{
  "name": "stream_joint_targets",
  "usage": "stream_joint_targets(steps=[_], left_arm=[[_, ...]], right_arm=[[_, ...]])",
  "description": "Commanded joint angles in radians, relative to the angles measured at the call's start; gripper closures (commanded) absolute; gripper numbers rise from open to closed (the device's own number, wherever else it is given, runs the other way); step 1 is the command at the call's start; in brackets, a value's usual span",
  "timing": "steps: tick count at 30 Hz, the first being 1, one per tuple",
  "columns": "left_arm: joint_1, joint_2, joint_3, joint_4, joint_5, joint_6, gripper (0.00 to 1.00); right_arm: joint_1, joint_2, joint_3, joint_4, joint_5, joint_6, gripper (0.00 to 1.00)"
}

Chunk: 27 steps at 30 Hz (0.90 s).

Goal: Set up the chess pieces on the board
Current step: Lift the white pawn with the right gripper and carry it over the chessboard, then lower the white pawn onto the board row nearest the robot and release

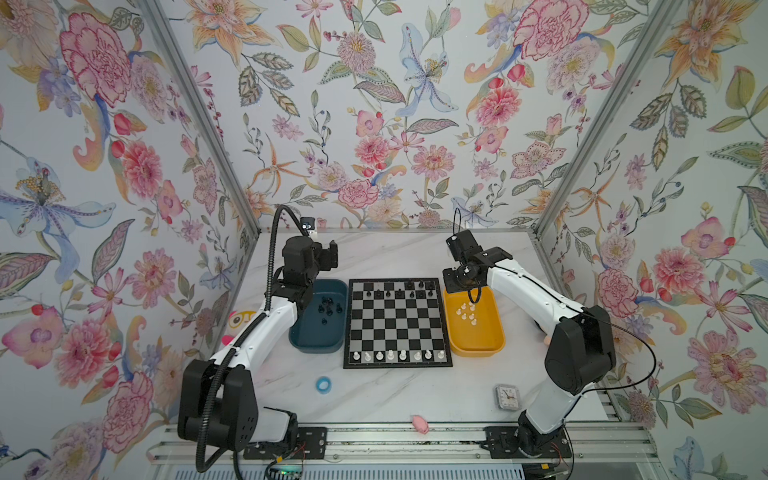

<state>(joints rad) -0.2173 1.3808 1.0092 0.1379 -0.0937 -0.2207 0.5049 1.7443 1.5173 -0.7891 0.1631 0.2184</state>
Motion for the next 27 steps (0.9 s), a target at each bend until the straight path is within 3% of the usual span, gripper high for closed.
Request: stream_joint_targets(steps=[1,12,27], left_arm=[[-0.006,-0.047,-0.025,-0.057,-0.069,0.016,0.07],[0.043,-0.203,-0.137,-0.123,-0.113,-0.038,0.05],[0.136,-0.38,-0.274,-0.162,-0.225,-0.109,0.06]], right_arm=[[0.089,-0.01,0.054,-0.092,-0.016,0.014,1.0],[0.378,0.157,0.204,-0.093,-0.124,0.041,1.0],[0.538,0.352,0.326,-0.071,-0.191,0.032,1.0]])
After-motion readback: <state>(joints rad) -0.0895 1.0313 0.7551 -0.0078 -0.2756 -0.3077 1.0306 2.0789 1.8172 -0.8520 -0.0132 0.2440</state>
